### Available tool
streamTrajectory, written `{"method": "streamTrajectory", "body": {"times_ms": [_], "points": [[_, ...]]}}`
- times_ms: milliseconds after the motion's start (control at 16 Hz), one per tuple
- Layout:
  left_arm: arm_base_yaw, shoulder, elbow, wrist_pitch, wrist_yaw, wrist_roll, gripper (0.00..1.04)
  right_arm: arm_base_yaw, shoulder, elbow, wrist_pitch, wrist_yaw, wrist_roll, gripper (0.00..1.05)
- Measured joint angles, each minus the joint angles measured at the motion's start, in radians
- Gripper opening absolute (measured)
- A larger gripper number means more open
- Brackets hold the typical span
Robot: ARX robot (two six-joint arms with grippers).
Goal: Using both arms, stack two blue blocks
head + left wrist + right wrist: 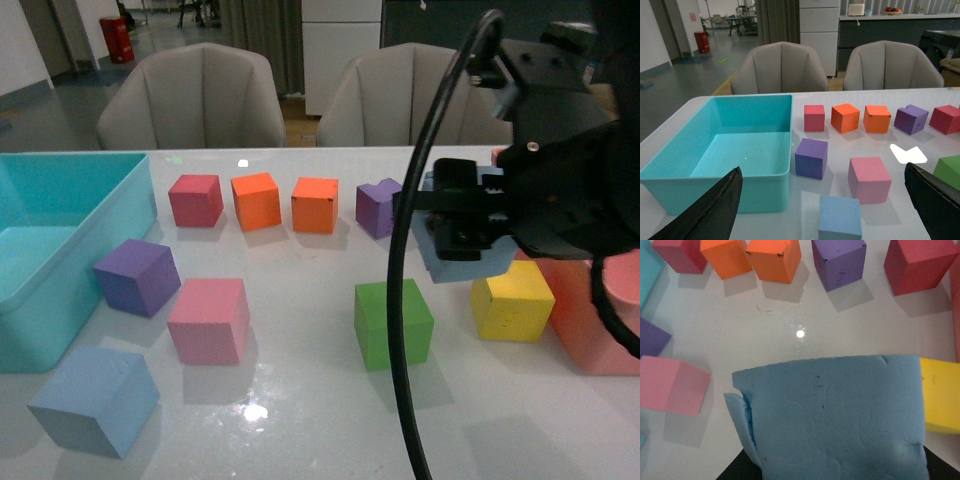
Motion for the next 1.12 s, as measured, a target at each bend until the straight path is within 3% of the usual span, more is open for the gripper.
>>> {"method": "streamTrajectory", "body": {"times_ms": [500, 1125], "points": [[0.0, 0.0, 0.0, 0.0, 0.0, 0.0, 0.98, 0.104, 0.534, 0.696, -0.279, -0.002, 0.001, 0.44], [0.0, 0.0, 0.0, 0.0, 0.0, 0.0, 0.98, 0.138, 0.849, 1.149, -0.554, -0.004, 0.171, 0.44]]}}
